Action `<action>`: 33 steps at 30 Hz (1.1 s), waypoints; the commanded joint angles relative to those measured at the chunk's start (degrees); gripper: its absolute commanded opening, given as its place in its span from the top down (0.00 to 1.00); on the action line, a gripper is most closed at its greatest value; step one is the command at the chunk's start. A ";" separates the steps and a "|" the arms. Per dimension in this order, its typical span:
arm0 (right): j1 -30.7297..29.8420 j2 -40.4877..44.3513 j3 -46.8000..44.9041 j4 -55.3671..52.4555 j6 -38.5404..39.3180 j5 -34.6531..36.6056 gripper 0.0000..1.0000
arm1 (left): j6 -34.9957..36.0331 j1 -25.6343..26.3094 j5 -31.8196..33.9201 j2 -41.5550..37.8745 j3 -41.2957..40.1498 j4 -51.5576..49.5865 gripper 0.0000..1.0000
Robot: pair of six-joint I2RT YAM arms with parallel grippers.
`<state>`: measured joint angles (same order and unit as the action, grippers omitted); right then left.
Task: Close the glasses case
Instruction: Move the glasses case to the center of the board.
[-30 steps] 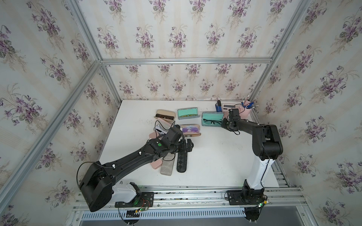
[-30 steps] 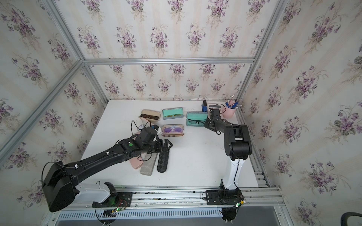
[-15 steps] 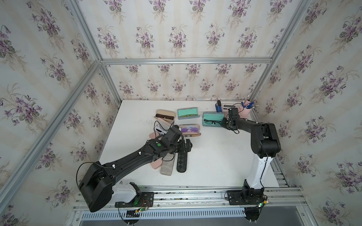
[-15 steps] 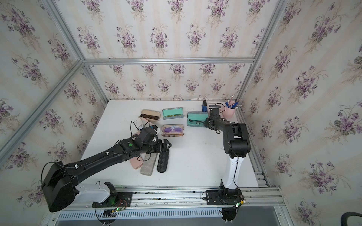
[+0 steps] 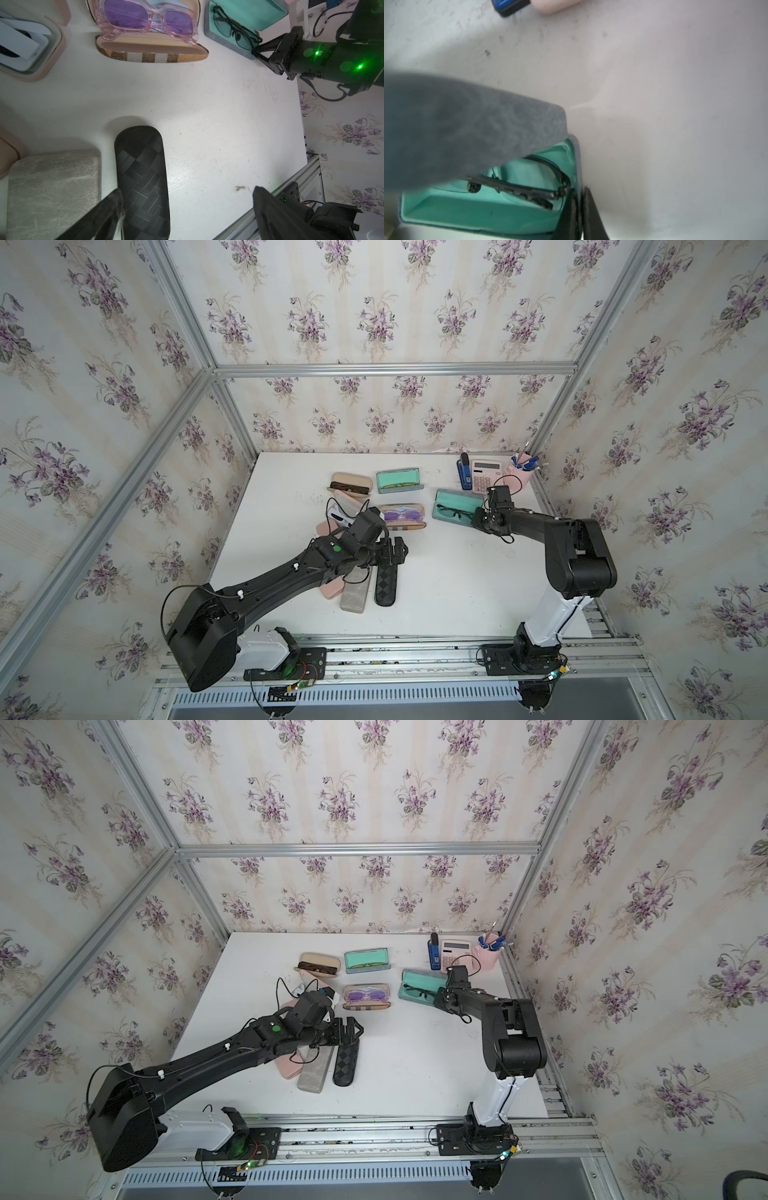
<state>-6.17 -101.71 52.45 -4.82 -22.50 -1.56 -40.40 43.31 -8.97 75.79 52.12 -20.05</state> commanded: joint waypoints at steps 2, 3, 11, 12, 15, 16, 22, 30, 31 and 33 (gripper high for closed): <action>-2.02 5.29 -6.22 -1.89 -1.49 -2.21 0.90 | -0.42 0.88 0.27 -0.34 -0.02 0.67 0.00; -3.00 6.97 -7.87 -1.78 -2.18 -2.19 0.90 | -0.63 1.20 0.27 -0.14 0.08 0.47 0.00; -9.07 16.81 -18.58 -1.35 -8.58 -1.34 0.87 | -3.46 5.64 1.79 0.85 0.58 0.54 0.00; -9.84 18.19 -20.09 -1.12 -9.52 -1.23 0.87 | -4.04 6.47 2.23 1.10 0.68 0.62 0.00; -12.61 21.74 -23.13 -1.54 -11.60 -0.91 0.87 | -6.12 8.70 2.38 2.52 0.71 1.64 0.00; -13.37 22.70 -23.77 -1.85 -12.33 -0.76 0.87 | -6.87 9.31 2.47 3.18 0.70 2.06 0.00; -19.41 25.71 -26.30 -3.65 -16.08 1.20 0.87 | -10.94 13.29 3.66 10.37 3.33 2.95 0.01; -23.36 31.86 -30.88 -4.24 -20.28 2.04 0.76 | -18.99 15.52 4.40 17.34 5.47 6.81 0.04; -23.51 32.75 -31.19 -4.82 -20.53 2.31 0.73 | -20.24 15.73 4.40 17.86 5.37 7.68 0.05; -23.80 34.99 -31.76 -5.69 -20.78 2.49 0.68 | -22.59 16.03 4.84 18.56 4.97 8.98 0.07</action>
<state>-29.67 -68.38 21.50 -4.14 -41.87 -0.08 -58.08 58.98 -5.28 93.76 57.28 -14.57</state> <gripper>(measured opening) 0.303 0.932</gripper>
